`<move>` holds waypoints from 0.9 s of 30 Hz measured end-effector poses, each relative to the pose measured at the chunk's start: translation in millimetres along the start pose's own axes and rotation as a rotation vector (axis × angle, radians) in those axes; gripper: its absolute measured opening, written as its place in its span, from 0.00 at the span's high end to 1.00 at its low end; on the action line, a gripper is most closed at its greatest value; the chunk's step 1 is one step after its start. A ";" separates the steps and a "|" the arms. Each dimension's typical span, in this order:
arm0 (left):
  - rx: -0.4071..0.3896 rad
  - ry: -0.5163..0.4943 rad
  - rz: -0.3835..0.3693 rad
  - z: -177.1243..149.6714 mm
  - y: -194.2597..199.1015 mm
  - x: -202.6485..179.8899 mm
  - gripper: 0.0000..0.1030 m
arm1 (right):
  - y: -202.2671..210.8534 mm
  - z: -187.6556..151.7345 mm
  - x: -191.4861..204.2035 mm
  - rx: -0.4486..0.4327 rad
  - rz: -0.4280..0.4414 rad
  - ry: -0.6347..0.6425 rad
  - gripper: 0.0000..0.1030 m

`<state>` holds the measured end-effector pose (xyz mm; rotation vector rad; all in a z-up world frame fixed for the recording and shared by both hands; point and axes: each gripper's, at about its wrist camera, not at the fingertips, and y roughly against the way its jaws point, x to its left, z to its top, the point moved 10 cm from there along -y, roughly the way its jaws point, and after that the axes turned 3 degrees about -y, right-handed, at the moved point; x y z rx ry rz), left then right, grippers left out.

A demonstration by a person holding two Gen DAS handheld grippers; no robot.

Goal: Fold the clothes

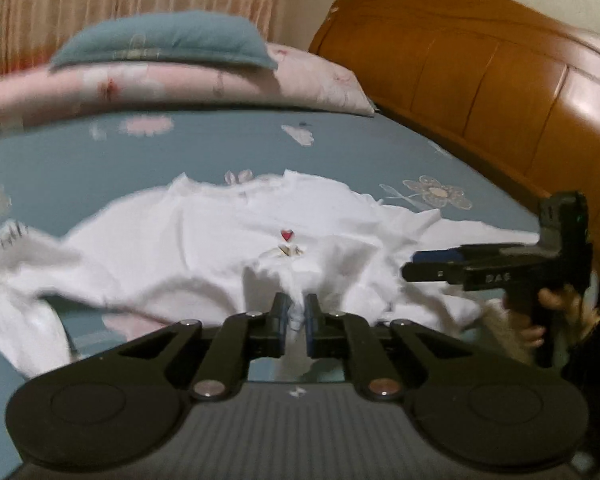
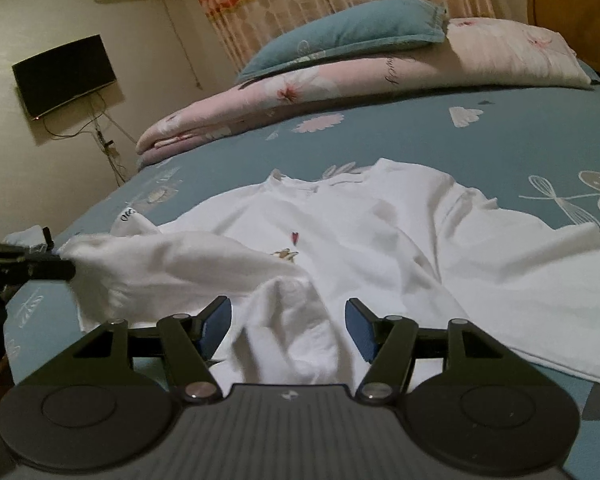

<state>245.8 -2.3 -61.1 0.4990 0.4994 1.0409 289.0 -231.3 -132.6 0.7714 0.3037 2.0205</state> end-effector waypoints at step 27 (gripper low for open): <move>0.068 0.002 0.018 -60.9 -80.6 7.2 0.59 | -38.2 -23.9 -7.3 0.119 -0.068 0.058 0.33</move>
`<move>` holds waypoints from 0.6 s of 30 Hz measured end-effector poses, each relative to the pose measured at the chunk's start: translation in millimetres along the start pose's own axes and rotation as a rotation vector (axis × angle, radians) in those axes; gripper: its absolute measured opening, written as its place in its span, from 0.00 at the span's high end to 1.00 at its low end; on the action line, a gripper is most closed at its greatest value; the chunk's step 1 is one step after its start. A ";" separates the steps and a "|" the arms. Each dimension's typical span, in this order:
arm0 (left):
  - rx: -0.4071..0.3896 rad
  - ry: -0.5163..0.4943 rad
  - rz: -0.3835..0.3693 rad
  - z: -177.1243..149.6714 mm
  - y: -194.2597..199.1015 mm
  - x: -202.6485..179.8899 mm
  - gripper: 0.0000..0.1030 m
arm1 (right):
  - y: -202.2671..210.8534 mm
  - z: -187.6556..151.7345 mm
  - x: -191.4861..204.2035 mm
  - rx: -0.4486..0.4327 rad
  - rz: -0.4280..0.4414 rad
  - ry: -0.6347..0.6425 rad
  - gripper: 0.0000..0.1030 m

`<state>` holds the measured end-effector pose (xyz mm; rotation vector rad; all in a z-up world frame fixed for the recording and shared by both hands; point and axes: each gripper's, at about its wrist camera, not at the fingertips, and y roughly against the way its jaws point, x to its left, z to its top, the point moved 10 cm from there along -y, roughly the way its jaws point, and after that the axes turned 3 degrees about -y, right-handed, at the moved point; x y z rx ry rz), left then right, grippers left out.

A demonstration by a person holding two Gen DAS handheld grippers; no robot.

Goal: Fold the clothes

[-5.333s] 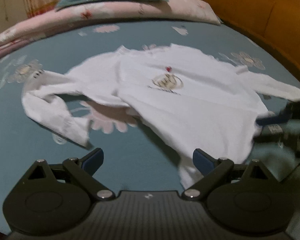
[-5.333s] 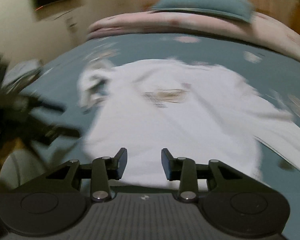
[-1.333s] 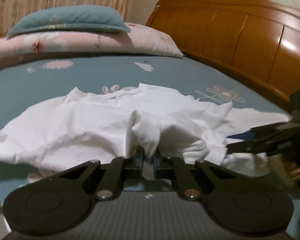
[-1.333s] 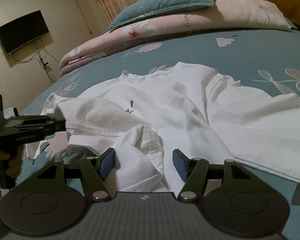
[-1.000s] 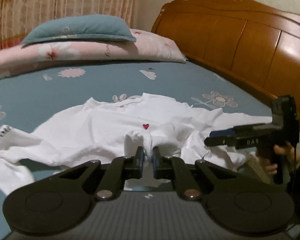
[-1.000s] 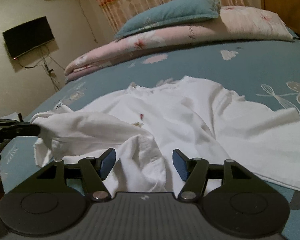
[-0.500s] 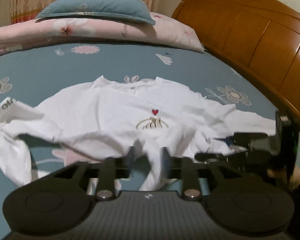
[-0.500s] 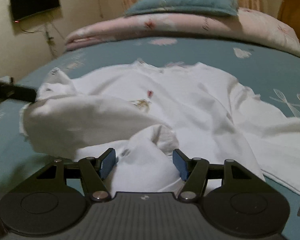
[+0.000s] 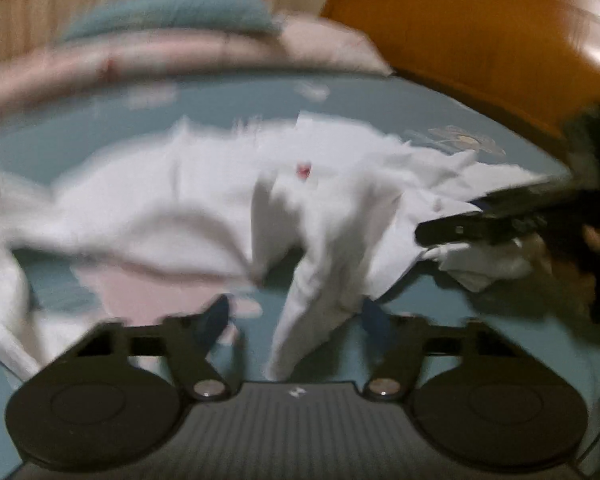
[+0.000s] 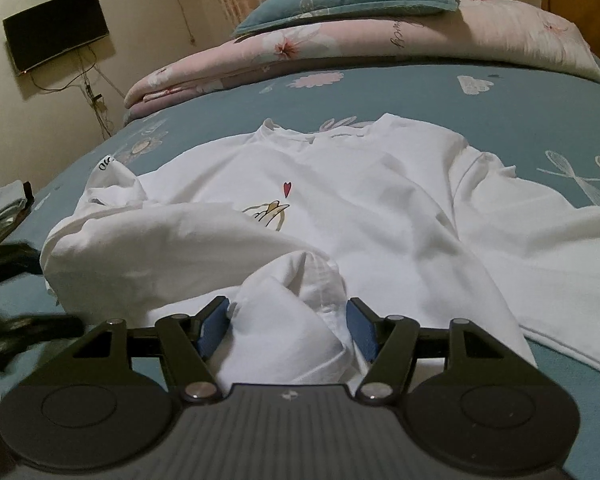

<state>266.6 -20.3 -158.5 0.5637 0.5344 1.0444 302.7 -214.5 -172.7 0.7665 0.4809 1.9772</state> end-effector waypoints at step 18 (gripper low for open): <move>-0.043 0.290 -0.067 21.2 80.1 -9.9 0.99 | 38.9 22.2 -11.7 -0.122 0.070 -0.082 0.31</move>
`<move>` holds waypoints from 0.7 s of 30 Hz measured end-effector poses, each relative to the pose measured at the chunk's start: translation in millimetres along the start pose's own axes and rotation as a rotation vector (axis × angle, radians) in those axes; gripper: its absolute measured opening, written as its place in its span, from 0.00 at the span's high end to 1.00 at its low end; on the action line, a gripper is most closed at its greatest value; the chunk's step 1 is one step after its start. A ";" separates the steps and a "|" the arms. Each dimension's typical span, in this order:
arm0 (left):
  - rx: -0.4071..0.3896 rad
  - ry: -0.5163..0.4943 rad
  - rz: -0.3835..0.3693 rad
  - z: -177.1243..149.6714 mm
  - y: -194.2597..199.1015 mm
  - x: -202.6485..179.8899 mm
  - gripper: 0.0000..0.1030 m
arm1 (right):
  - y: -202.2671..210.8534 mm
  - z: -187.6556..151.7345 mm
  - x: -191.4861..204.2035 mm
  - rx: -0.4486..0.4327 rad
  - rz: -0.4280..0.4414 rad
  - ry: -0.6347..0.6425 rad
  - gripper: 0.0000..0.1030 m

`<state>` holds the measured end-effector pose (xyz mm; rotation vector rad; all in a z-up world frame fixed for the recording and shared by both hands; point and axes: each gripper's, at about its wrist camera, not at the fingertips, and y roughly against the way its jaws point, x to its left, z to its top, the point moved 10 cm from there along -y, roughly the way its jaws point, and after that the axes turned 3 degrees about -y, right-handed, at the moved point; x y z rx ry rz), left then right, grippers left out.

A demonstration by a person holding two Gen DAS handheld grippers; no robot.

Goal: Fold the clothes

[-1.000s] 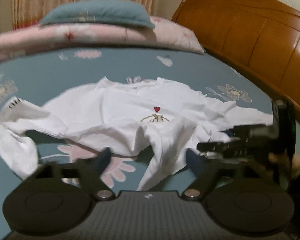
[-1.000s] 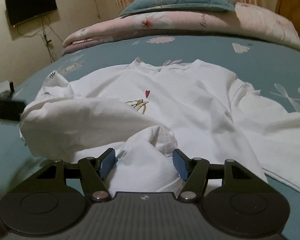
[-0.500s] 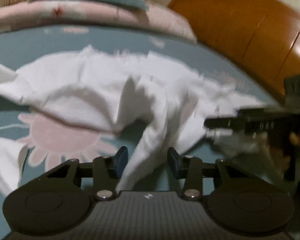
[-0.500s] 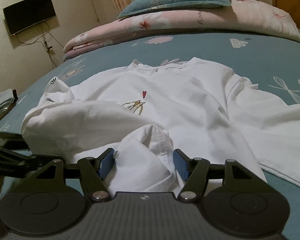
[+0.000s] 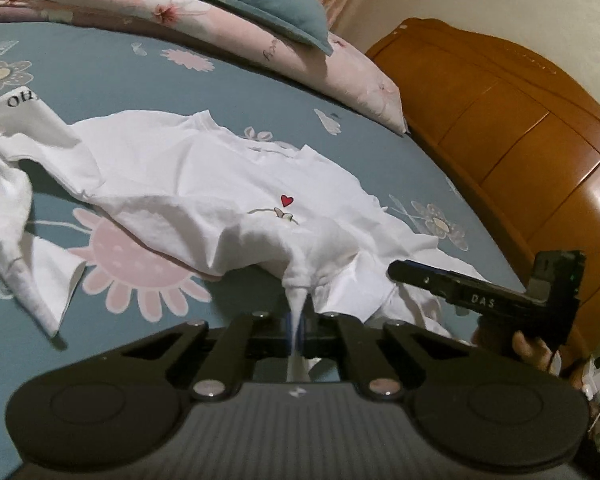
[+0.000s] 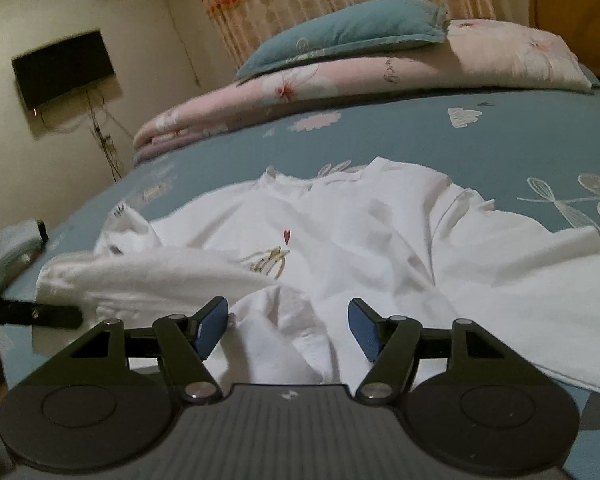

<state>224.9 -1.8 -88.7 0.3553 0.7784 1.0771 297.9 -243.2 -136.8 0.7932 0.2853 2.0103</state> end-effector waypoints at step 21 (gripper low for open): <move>0.122 0.094 0.287 -1.0 74.6 60.6 0.99 | 49.0 1.2 -16.6 -0.072 0.022 -0.010 0.28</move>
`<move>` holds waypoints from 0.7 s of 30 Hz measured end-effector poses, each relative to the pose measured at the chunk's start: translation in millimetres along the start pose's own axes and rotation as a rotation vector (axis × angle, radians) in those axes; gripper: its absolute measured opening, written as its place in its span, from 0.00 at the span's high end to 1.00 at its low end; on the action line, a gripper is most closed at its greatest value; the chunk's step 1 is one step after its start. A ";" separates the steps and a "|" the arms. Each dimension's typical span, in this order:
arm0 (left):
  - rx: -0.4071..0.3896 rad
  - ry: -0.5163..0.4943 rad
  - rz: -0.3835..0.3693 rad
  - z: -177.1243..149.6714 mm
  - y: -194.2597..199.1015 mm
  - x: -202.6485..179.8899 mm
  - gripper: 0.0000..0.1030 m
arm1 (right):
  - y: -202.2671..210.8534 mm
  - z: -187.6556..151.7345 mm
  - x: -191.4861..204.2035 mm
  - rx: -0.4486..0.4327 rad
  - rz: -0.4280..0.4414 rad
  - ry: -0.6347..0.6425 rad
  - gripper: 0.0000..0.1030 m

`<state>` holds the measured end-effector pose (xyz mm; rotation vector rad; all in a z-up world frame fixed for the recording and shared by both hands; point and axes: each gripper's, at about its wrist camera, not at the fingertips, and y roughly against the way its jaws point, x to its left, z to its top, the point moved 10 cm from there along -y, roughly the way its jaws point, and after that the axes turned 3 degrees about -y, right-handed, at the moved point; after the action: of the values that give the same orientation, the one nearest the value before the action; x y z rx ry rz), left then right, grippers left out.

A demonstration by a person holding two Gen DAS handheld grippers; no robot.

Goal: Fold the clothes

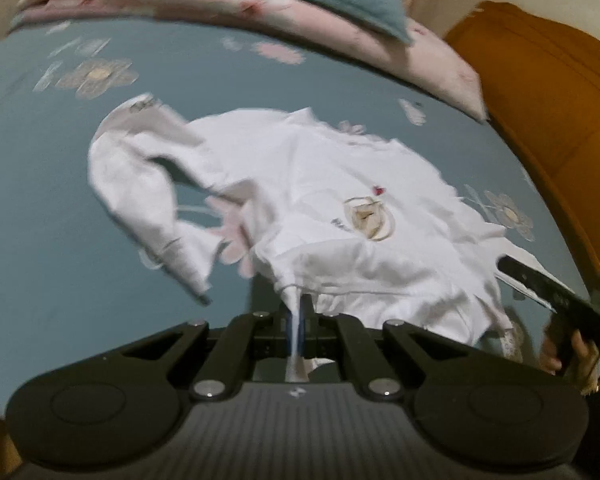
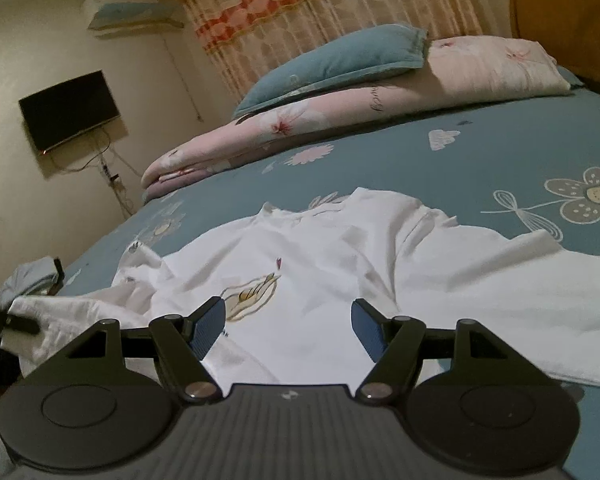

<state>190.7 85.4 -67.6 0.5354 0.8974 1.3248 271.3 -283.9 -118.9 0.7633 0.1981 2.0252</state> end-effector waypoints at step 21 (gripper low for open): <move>0.055 0.085 -0.042 65.9 -123.4 38.8 0.99 | 6.9 -115.9 141.2 0.325 0.037 0.428 0.30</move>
<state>316.7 108.3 -136.1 0.5034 1.0121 1.2957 145.5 -154.1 -146.1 0.5180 0.7782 2.2002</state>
